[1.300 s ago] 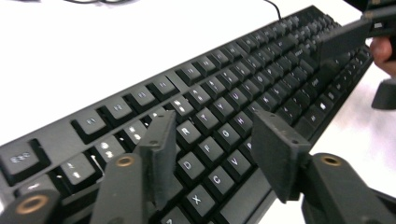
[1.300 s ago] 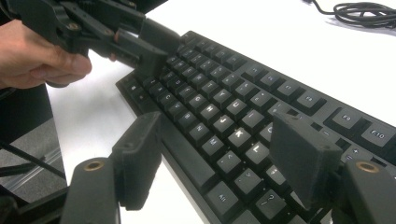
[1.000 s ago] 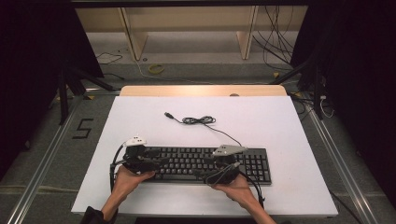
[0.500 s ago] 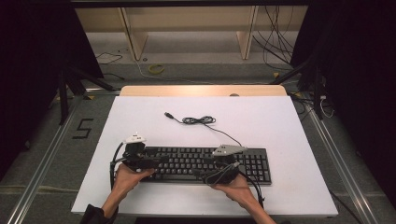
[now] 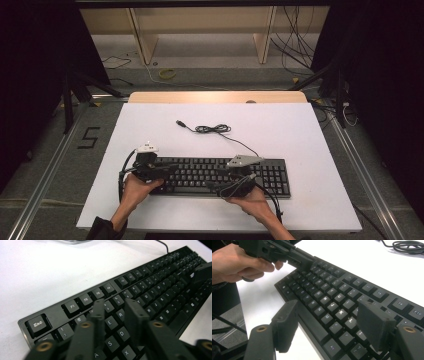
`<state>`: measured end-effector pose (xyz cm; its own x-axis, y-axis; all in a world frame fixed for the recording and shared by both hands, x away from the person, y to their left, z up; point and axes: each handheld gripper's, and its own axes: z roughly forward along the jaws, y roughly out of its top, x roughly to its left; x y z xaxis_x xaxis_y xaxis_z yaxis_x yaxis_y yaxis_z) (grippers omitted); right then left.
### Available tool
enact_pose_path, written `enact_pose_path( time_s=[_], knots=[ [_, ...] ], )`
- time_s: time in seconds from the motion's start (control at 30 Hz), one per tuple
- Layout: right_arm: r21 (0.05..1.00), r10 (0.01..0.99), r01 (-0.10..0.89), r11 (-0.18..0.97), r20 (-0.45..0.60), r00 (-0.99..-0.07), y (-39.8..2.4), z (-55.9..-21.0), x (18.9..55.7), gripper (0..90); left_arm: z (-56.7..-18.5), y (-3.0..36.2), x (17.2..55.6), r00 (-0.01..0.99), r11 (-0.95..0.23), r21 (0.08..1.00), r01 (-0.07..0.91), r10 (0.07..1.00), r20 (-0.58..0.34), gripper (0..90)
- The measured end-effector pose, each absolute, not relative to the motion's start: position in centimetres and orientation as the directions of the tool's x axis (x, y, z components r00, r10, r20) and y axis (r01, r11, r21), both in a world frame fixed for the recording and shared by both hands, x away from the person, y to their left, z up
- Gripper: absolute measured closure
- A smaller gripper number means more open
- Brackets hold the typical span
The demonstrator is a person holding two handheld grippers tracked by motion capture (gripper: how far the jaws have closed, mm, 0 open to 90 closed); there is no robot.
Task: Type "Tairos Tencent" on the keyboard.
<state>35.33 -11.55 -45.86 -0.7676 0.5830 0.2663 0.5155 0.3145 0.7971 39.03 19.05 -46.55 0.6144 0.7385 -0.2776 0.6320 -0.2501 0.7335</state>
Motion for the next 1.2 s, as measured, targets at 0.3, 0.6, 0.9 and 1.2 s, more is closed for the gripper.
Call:
enact_pose_path(
  time_s=[0.3,0.6,0.9,1.2],
  knots=[
    [0.796,0.581,0.516,0.318,0.266,-0.769,-11.5,-45.9,35.3,34.7,-47.0,18.5,39.2,0.630,-0.295,0.720,0.628,0.736,-0.249,89.0],
    [0.797,0.582,0.515,0.317,0.265,-0.769,-11.5,-45.9,35.3,34.7,-47.3,18.0,39.7,0.633,-0.329,0.698,0.636,0.740,-0.228,89.2],
    [0.797,0.582,0.514,0.317,0.264,-0.769,-11.5,-45.8,35.3,34.7,-47.8,17.8,39.9,0.628,-0.344,0.677,0.651,0.744,-0.226,89.3],
    [0.801,0.583,0.509,0.315,0.260,-0.770,-11.4,-45.6,35.2,34.9,-47.3,17.8,39.8,0.617,-0.322,0.684,0.655,0.750,-0.238,84.6]
  ],
)
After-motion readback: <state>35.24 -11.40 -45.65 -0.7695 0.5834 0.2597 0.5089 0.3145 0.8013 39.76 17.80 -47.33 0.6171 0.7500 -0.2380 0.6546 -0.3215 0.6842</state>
